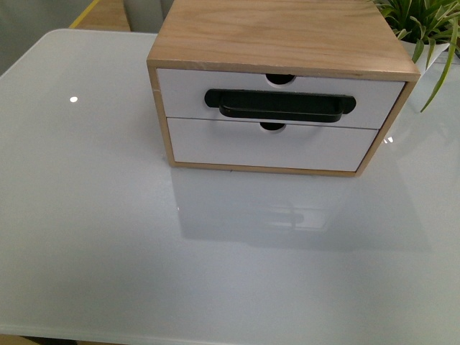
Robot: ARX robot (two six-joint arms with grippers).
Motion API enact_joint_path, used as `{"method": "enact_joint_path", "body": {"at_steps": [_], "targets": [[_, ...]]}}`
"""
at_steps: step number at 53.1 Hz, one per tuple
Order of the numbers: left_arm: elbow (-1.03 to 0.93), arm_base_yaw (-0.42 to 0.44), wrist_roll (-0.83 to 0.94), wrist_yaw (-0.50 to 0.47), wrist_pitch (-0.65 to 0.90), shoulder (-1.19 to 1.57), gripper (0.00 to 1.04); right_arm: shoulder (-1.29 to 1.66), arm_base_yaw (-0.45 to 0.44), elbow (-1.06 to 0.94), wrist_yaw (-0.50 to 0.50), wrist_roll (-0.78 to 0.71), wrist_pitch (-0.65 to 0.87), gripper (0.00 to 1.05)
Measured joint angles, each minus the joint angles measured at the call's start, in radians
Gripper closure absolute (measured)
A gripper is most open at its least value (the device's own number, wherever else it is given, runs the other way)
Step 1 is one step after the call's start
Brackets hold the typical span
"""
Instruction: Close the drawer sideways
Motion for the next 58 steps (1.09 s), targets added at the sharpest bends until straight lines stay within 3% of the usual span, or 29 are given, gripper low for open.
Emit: {"method": "enact_joint_path", "body": {"at_steps": [23,49,54,58], "targets": [[-0.001,0.000,0.000,0.000,-0.298,-0.327,1.03,-0.288,0.000,0.000,0.000,0.000,-0.268,1.03],[-0.001,0.000,0.000,0.000,-0.501,-0.533,1.03,-0.460,0.000,-0.001,0.000,0.000,-0.439,1.03],[-0.001,0.000,0.000,0.000,-0.530,-0.562,1.03,-0.599,0.000,0.000,0.000,0.000,-0.605,1.03],[-0.001,0.000,0.000,-0.001,-0.583,-0.604,1.03,-0.629,0.000,0.000,0.000,0.000,-0.614,1.03]]}}
